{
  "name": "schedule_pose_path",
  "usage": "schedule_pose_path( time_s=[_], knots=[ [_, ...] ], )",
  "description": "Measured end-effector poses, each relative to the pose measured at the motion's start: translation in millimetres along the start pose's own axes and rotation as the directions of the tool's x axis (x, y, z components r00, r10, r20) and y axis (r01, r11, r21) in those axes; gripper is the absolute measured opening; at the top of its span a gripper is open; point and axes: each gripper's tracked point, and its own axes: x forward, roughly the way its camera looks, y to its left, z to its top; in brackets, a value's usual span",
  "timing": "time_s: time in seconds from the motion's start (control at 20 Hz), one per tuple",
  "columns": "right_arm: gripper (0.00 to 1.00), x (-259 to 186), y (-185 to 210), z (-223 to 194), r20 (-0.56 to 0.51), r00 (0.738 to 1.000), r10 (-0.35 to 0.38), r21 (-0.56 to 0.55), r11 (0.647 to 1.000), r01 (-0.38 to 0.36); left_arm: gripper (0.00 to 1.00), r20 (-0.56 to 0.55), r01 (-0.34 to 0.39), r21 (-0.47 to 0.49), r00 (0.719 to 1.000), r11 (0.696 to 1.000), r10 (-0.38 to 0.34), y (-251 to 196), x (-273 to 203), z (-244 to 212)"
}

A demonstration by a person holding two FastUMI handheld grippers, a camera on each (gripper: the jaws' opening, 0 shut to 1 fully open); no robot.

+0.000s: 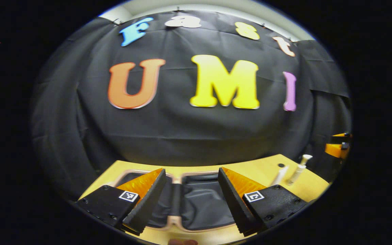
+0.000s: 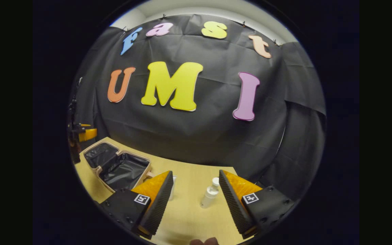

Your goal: First open the suitcase, pack the skin care products into it, and then close the suitcase.

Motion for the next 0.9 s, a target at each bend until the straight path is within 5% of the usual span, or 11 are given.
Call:
schedule_pose_path(
  time_s=[0.3, 0.45, 0.9],
  knots=[
    [0.8, -9, -66, -41, -0.068, 0.998, -0.015, 0.022, 1.0, 0.016, 0.97, -0.053, 0.222, 0.0, 0.974, 0.975, -0.221, -183, 16, -42],
    [0.8, -8, -88, -61, -0.113, 0.994, 0.005, 0.018, 1.0, -0.003, 0.97, -0.086, 0.303, -0.025, 0.949, 0.953, -0.304, -236, 40, -75],
    [0.8, 10, -131, -91, -0.177, 0.984, 0.034, 0.039, 0.999, -0.027, 0.98, -0.224, 0.196, -0.008, 0.955, 0.981, -0.193, -268, 118, -157]
  ],
)
